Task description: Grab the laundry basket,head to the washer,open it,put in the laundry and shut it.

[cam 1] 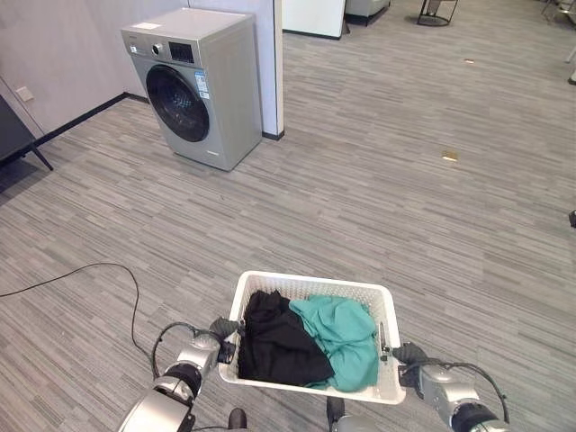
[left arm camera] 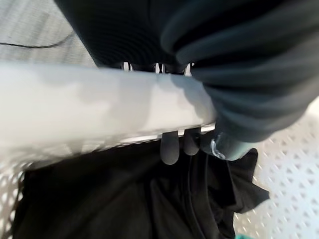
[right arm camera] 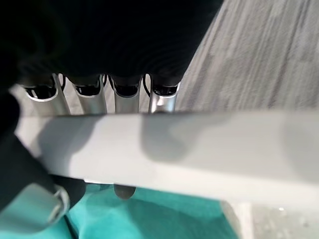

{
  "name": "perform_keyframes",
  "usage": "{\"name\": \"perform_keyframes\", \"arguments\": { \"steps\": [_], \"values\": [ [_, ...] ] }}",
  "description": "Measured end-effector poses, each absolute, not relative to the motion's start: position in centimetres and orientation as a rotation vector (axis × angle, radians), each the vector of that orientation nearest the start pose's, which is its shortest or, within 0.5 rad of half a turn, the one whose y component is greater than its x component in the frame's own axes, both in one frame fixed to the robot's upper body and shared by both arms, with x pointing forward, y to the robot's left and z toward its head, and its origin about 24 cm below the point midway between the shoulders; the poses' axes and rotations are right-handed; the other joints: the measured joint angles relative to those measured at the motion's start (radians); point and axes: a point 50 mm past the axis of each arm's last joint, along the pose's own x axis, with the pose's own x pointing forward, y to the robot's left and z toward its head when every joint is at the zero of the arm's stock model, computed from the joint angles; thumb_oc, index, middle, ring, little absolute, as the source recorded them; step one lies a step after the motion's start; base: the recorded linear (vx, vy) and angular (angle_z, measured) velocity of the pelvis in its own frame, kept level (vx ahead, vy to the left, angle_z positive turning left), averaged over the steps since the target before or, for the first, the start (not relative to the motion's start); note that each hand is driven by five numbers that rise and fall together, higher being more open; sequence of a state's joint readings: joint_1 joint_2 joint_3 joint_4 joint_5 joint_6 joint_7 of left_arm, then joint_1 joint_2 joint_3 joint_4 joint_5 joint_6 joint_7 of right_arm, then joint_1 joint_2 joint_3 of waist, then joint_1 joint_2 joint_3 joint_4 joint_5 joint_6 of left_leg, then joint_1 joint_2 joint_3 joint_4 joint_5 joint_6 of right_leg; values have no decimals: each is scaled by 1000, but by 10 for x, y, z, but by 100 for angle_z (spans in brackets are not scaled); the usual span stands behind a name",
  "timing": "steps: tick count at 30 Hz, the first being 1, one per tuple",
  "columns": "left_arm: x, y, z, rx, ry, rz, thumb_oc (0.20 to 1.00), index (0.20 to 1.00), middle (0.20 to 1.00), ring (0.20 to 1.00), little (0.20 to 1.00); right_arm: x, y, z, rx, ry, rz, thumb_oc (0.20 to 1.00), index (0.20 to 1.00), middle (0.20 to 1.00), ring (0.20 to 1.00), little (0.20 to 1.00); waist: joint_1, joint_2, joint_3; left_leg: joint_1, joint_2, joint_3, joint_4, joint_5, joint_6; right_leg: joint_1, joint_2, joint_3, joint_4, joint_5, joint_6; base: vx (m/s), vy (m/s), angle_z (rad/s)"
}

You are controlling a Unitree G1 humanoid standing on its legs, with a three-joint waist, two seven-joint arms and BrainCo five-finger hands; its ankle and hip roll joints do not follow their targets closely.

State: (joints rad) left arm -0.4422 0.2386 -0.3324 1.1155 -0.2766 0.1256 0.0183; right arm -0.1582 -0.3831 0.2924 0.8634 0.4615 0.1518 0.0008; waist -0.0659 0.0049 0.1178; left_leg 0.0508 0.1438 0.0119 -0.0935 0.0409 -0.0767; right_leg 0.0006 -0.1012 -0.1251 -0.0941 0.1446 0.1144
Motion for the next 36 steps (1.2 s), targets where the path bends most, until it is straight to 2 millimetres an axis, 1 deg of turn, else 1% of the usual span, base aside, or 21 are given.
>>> {"name": "perform_keyframes", "arguments": {
  "steps": [3,5,9,10,11,12,13,14,15,16,17,18,19,21,22,26,31,36],
  "values": [
    [275,188,-78,243,808,-45,200,200,200,200,200,217,-232,-97,-77,868,-52,200,200,200,200,200,2,20,-12,0,-1,0,0,0,0,0,-1,-1,-2,-1,0,39,19,0],
    [281,191,-73,271,797,-49,200,200,200,200,200,224,-230,-93,-98,858,-31,200,200,200,200,200,3,24,-14,0,-1,-2,2,0,0,1,0,-3,-2,0,-1,15,9,0],
    [306,199,-48,387,742,-73,200,200,200,200,200,249,-225,-77,-167,825,35,200,200,200,200,200,9,25,-15,0,-2,-3,4,2,-2,1,-1,-4,-2,4,-2,0,0,0],
    [323,201,-31,438,707,-72,200,200,200,200,200,266,-221,-67,-203,803,58,200,200,200,200,200,19,26,-16,0,-4,-3,4,2,-2,0,-2,-4,-2,5,-3,0,0,0],
    [328,203,-25,443,693,-63,200,200,200,200,200,272,-219,-62,-206,790,62,200,200,200,200,200,23,26,-16,0,-4,-3,2,2,-2,1,-3,-4,-2,5,-3,0,0,0],
    [340,209,-10,472,681,-44,200,200,200,200,200,290,-213,-50,-251,764,90,200,200,200,200,200,23,26,-16,1,-4,-2,4,4,-5,1,-2,-2,-1,8,-4,0,0,0],
    [346,208,-3,489,666,-39,200,200,200,200,200,297,-212,-43,-256,744,94,200,200,200,200,200,25,26,-17,1,-5,-2,4,4,-5,1,-2,-2,0,8,-4,-34,25,-1],
    [352,213,7,517,649,-26,200,200,200,200,200,309,-208,-36,-264,730,97,200,200,200,200,200,27,27,-17,2,-5,-2,4,5,-7,1,-3,-1,0,9,-6,-38,24,-2],
    [355,216,11,544,654,-18,200,200,200,200,200,316,-204,-32,-287,731,102,200,200,200,200,200,27,27,-17,2,-5,-1,4,8,-11,0,-3,1,4,10,-7,-37,28,-6],
    [359,219,18,592,655,-12,200,200,200,200,200,327,-198,-23,-321,715,115,200,200,200,200,200,26,27,-17,2,-6,0,5,9,-12,-2,-3,4,6,11,-6,-35,30,-5],
    [360,221,20,619,650,-3,200,200,200,200,200,331,-194,-19,-335,700,122,200,200,200,200,200,26,27,-18,2,-6,0,5,9,-12,-2,-3,4,6,11,-6,-21,33,-5],
    [359,228,20,642,662,27,200,200,200,200,200,339,-185,-13,-339,688,133,200,200,200,200,200,27,27,-18,3,-6,1,5,9,-13,-3,-3,6,6,13,-9,-9,37,-4],
    [358,231,19,647,674,39,200,200,200,200,200,342,-184,-9,-348,678,131,200,200,200,200,200,27,27,-18,3,-6,2,5,9,-13,-3,-2,8,6,13,-9,8,45,-5],
    [354,236,16,620,697,61,200,200,200,200,200,347,-180,-4,-352,672,129,200,200,200,200,200,41,27,-18,4,-7,3,5,9,-12,-5,-3,12,6,14,-9,16,59,-4],
    [355,236,16,612,695,66,200,200,200,200,200,347,-180,-4,-353,674,128,200,200,200,200,200,52,26,-19,4,-8,2,5,9,-12,-5,-4,11,6,14,-9,16,43,-1],
    [354,238,16,609,699,72,200,200,200,200,200,349,-178,-3,-349,671,128,200,200,200,200,200,73,24,-20,3,-12,2,5,8,-12,-5,-8,11,7,13,-9,15,33,1],
    [352,239,14,609,708,77,200,200,200,200,200,349,-176,-2,-348,670,131,200,200,200,200,200,83,13,-26,1,-14,1,4,8,-12,-5,-9,9,7,13,-9,6,32,1],
    [351,240,13,610,716,78,200,200,200,200,200,350,-175,-2,-347,670,132,200,200,200,200,200,83,4,-32,1,-19,0,4,8,-12,-4,-14,9,7,13,-8,4,39,0]
  ]
}}
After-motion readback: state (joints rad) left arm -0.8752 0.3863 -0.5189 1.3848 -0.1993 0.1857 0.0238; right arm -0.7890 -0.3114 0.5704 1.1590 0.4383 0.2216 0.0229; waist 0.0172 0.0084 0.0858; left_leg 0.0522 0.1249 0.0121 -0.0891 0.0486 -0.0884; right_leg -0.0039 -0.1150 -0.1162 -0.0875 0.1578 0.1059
